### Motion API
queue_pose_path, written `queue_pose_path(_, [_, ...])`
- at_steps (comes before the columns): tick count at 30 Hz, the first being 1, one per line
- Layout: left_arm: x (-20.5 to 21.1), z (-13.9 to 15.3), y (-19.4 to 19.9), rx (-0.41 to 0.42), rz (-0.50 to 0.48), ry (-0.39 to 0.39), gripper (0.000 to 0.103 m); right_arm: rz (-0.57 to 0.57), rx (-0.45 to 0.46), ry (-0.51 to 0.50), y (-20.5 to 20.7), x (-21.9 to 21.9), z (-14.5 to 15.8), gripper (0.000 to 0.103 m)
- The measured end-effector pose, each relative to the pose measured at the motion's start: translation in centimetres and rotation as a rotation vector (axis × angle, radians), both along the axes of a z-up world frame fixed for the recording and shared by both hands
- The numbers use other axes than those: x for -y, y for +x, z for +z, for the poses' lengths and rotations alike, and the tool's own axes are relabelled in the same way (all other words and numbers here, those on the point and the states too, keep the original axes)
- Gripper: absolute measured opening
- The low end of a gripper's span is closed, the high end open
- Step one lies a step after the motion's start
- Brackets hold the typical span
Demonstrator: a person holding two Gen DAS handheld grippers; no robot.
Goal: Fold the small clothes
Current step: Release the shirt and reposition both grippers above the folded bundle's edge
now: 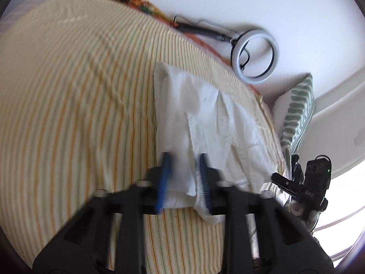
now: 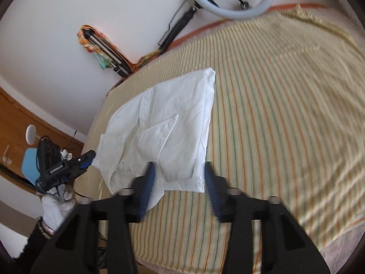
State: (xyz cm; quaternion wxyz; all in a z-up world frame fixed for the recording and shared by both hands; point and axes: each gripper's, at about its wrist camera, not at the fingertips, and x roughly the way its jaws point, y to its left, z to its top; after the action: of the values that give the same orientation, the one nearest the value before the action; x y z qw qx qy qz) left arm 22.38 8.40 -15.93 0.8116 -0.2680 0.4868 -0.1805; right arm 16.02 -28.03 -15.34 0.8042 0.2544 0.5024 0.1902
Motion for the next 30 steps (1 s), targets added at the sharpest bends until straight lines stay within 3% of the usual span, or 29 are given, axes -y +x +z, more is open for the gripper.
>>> queue_pose_path(1, [0.1,-0.3,0.1,-0.007,0.005,-0.002,0.001,0.001,-0.014,-0.006,0.2,-0.2,-0.3,0.003])
queue_pose_path(6, [0.0,1.2,-1.6,-0.008,0.006,-0.058,0.0,0.013,0.043,-0.039,-0.6,0.1,1.5,0.002])
queue_pose_path(10, [1.5,-0.4,-2.0,0.0,-0.043,0.106,0.0,0.014,0.015,-0.059,-0.5,0.7,0.1,0.001])
queue_pose_path(13, [1.7,-1.3,-1.6,-0.015,-0.04,0.119,0.001,0.05,-0.022,-0.137,-0.1,-0.7,-1.5,0.001])
queue_pose_path(18, [1.6,0.1,-2.2,0.011,-0.061,0.187,0.003,0.085,-0.013,-0.228,-0.3,-0.7,0.1,0.007])
queue_pose_path(23, [1.6,3.9,-3.1,0.148,-0.042,0.326,0.003,0.088,0.151,-0.312,-1.0,-0.2,4.2,0.012])
queue_pose_path(26, [2.2,5.9,-2.0,0.208,-0.046,0.321,0.003,0.1,0.245,-0.324,0.3,-0.7,5.5,0.012])
queue_pose_path(30, [4.4,6.1,1.2,0.237,-0.058,0.365,0.003,0.115,0.281,-0.333,3.4,-2.0,5.5,0.012])
